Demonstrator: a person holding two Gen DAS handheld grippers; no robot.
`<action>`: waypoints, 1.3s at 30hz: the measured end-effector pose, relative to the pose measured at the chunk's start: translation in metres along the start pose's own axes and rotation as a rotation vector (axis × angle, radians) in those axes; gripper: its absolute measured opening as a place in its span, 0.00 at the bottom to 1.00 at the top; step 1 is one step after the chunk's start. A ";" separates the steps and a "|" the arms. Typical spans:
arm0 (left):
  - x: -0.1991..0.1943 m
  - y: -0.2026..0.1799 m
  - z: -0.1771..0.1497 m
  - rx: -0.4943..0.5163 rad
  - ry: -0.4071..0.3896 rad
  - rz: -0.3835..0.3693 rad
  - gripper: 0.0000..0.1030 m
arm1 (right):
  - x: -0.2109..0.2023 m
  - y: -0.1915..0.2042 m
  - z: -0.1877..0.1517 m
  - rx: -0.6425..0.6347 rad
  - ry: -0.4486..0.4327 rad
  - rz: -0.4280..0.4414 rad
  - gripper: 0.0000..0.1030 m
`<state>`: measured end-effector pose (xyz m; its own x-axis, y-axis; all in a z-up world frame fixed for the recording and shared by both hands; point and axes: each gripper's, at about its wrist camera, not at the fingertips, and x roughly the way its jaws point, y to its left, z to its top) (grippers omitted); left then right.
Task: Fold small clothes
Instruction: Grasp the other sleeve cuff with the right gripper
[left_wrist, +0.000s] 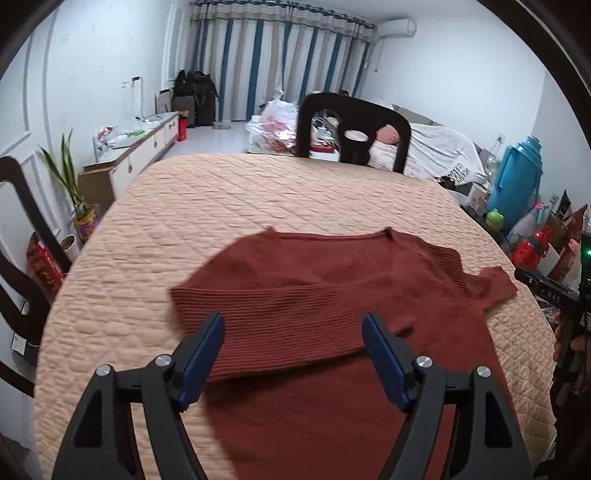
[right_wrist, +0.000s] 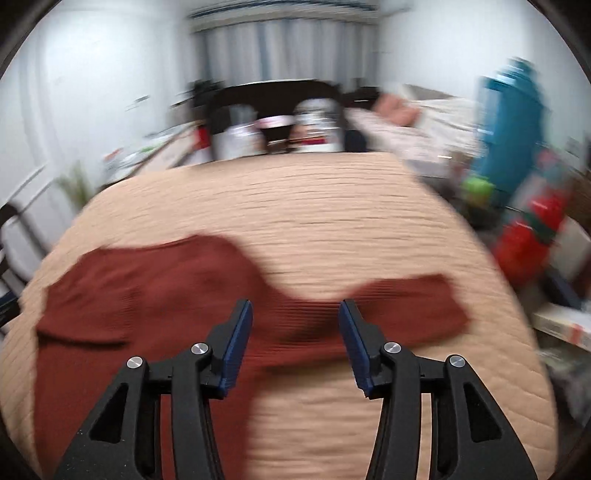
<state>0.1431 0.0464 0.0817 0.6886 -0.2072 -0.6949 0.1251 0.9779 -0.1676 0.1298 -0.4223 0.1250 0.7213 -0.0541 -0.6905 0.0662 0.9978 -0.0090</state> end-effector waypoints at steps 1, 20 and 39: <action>0.003 -0.007 0.000 0.005 0.003 -0.013 0.76 | 0.005 -0.019 0.000 0.029 0.015 -0.037 0.51; 0.049 -0.091 0.008 0.093 0.090 -0.134 0.76 | 0.081 -0.108 0.001 0.210 0.152 -0.157 0.52; 0.065 -0.117 0.007 0.130 0.133 -0.144 0.76 | 0.081 -0.098 0.000 0.202 0.150 -0.113 0.11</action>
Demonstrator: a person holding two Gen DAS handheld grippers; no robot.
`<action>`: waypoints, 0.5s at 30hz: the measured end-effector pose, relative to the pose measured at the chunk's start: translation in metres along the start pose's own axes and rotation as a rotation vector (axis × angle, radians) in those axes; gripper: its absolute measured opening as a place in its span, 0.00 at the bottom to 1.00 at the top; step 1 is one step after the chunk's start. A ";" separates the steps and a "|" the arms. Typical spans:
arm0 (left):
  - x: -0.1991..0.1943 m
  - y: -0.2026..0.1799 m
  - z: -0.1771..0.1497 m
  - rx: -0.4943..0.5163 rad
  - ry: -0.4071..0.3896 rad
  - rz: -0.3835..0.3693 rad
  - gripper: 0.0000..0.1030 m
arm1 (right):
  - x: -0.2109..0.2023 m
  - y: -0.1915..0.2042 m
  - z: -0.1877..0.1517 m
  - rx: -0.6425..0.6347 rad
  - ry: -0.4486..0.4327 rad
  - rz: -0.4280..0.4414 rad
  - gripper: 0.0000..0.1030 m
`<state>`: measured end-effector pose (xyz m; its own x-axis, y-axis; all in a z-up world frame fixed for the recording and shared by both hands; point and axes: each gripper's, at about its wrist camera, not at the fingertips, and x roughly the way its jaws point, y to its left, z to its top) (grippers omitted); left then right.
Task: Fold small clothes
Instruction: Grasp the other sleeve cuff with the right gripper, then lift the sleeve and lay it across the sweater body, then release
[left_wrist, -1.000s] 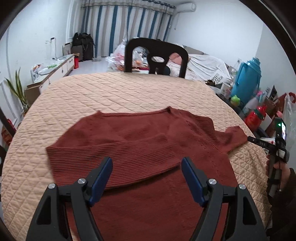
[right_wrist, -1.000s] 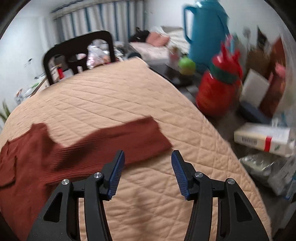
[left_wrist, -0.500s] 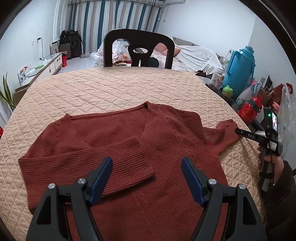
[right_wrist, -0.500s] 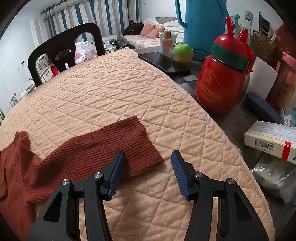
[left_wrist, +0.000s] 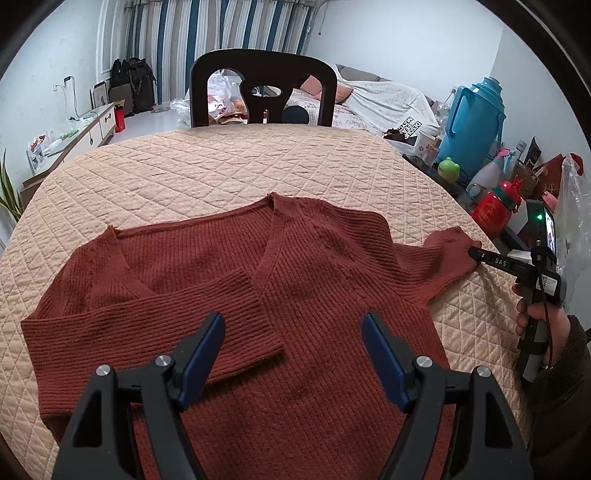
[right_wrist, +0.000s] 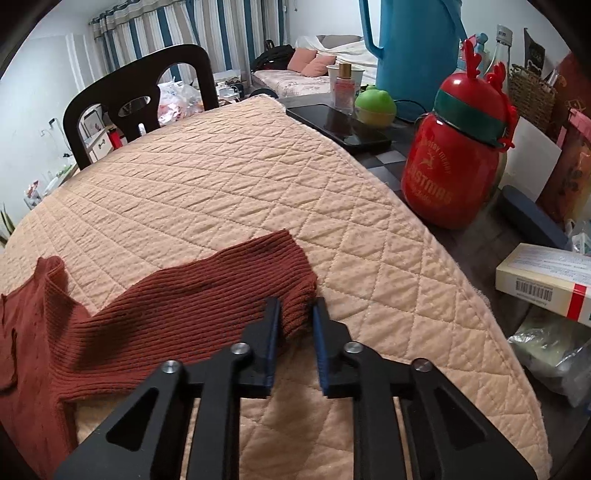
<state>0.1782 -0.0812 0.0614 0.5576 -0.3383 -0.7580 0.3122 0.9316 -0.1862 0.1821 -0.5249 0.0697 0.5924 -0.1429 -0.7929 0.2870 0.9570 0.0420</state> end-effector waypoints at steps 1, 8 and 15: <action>0.000 0.000 0.000 0.000 0.001 0.002 0.76 | -0.001 -0.001 0.000 0.009 -0.002 0.018 0.11; 0.000 0.003 -0.001 -0.005 0.007 0.008 0.76 | -0.022 -0.001 0.003 0.033 -0.084 0.108 0.09; 0.000 -0.001 0.000 -0.005 0.006 -0.014 0.76 | -0.051 0.019 0.004 -0.015 -0.151 0.208 0.09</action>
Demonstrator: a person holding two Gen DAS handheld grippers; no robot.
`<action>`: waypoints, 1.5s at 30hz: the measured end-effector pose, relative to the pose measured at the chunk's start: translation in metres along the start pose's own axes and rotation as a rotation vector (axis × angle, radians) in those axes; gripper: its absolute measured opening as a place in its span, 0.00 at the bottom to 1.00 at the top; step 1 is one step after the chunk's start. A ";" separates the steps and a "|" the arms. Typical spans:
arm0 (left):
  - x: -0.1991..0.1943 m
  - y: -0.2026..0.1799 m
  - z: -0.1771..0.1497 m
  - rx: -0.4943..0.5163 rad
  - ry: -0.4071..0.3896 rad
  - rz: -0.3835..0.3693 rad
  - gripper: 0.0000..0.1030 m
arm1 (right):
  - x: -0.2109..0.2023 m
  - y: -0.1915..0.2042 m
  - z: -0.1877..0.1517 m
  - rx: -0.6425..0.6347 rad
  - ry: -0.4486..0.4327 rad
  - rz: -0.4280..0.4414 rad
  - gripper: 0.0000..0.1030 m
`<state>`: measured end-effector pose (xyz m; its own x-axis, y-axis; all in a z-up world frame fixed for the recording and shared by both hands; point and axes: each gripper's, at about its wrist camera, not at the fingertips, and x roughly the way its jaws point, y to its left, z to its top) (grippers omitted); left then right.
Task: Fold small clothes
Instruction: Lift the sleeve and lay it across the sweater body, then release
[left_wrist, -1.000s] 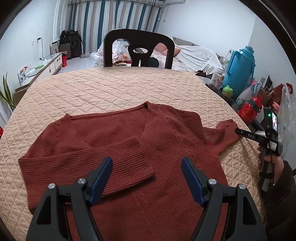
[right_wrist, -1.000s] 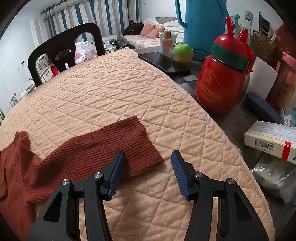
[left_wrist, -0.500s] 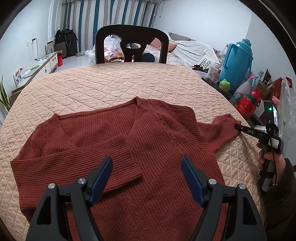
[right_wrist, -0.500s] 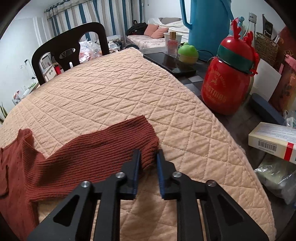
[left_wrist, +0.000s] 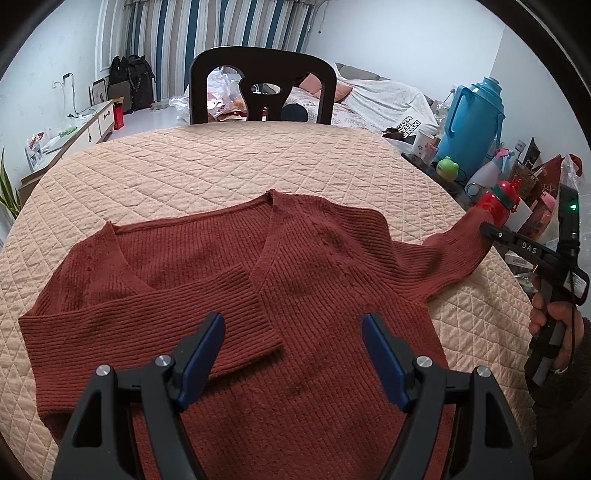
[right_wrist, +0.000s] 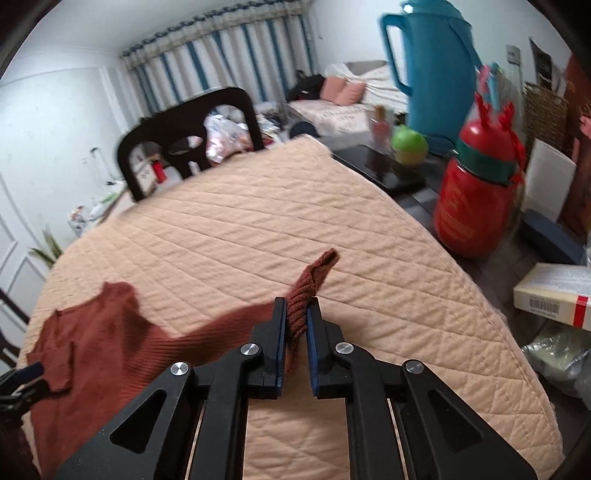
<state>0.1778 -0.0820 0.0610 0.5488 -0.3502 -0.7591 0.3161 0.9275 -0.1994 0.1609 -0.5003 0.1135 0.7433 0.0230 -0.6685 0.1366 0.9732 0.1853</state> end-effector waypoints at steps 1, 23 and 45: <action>0.000 0.000 0.000 0.000 -0.001 0.000 0.76 | -0.004 0.007 0.000 -0.013 -0.009 0.028 0.09; -0.015 0.036 -0.005 -0.074 -0.034 -0.011 0.76 | -0.032 0.170 -0.012 -0.322 -0.038 0.441 0.09; -0.026 0.099 -0.029 -0.158 -0.025 0.051 0.76 | 0.011 0.263 -0.076 -0.442 0.187 0.617 0.09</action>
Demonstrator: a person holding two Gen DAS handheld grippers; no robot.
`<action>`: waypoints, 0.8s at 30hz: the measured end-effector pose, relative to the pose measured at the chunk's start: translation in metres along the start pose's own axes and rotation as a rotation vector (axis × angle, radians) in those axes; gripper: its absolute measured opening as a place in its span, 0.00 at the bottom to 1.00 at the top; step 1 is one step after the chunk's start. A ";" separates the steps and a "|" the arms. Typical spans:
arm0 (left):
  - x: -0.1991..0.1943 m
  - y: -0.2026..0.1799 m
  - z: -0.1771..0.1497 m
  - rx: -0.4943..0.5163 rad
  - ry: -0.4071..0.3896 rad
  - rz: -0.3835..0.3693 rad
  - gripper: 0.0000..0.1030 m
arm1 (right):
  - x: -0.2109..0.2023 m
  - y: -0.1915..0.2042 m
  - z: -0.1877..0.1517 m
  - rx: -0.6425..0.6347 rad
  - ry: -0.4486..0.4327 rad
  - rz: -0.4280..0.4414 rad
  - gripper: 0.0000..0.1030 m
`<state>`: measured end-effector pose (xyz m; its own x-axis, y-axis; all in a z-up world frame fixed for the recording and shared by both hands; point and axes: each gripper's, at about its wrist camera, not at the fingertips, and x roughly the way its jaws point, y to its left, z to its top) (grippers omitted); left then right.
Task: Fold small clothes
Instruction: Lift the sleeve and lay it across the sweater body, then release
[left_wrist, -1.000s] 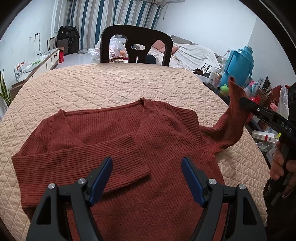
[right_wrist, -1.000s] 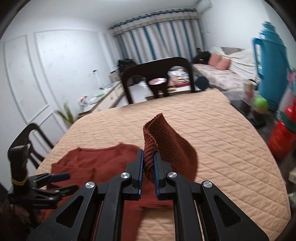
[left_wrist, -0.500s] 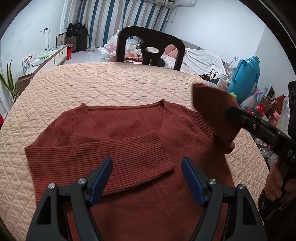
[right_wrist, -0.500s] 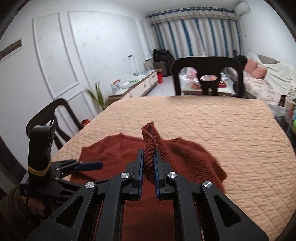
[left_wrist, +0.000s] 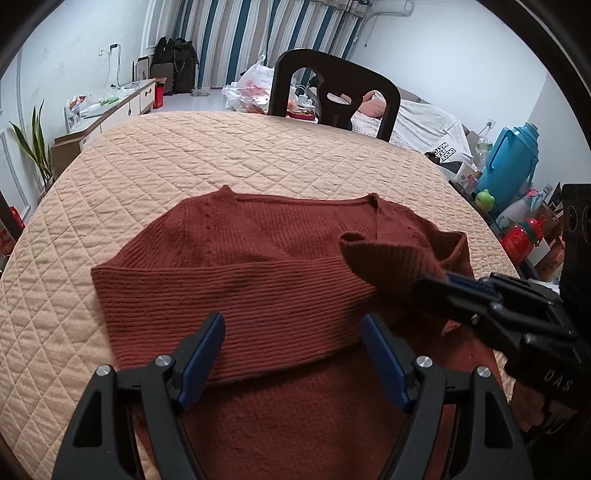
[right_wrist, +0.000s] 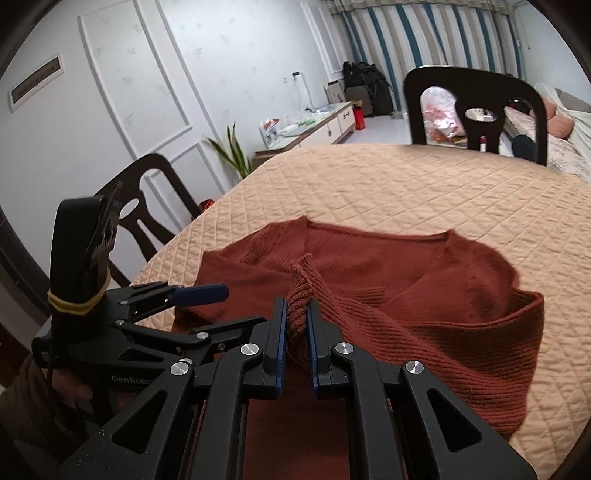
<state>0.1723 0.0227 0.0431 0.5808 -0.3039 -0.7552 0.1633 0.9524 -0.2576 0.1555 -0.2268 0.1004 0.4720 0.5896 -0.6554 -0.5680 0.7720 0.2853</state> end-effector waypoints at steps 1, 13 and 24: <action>0.000 0.002 0.000 -0.002 0.000 -0.001 0.76 | 0.002 0.003 -0.001 -0.004 0.006 0.006 0.09; 0.002 0.018 -0.001 -0.032 0.002 0.008 0.76 | 0.028 0.017 -0.007 0.000 0.051 0.023 0.10; -0.004 0.022 0.002 -0.041 -0.027 0.024 0.76 | 0.002 0.004 -0.003 0.055 0.014 0.072 0.47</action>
<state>0.1751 0.0445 0.0416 0.6057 -0.2798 -0.7449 0.1171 0.9573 -0.2644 0.1523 -0.2227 0.0980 0.4218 0.6407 -0.6415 -0.5618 0.7400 0.3698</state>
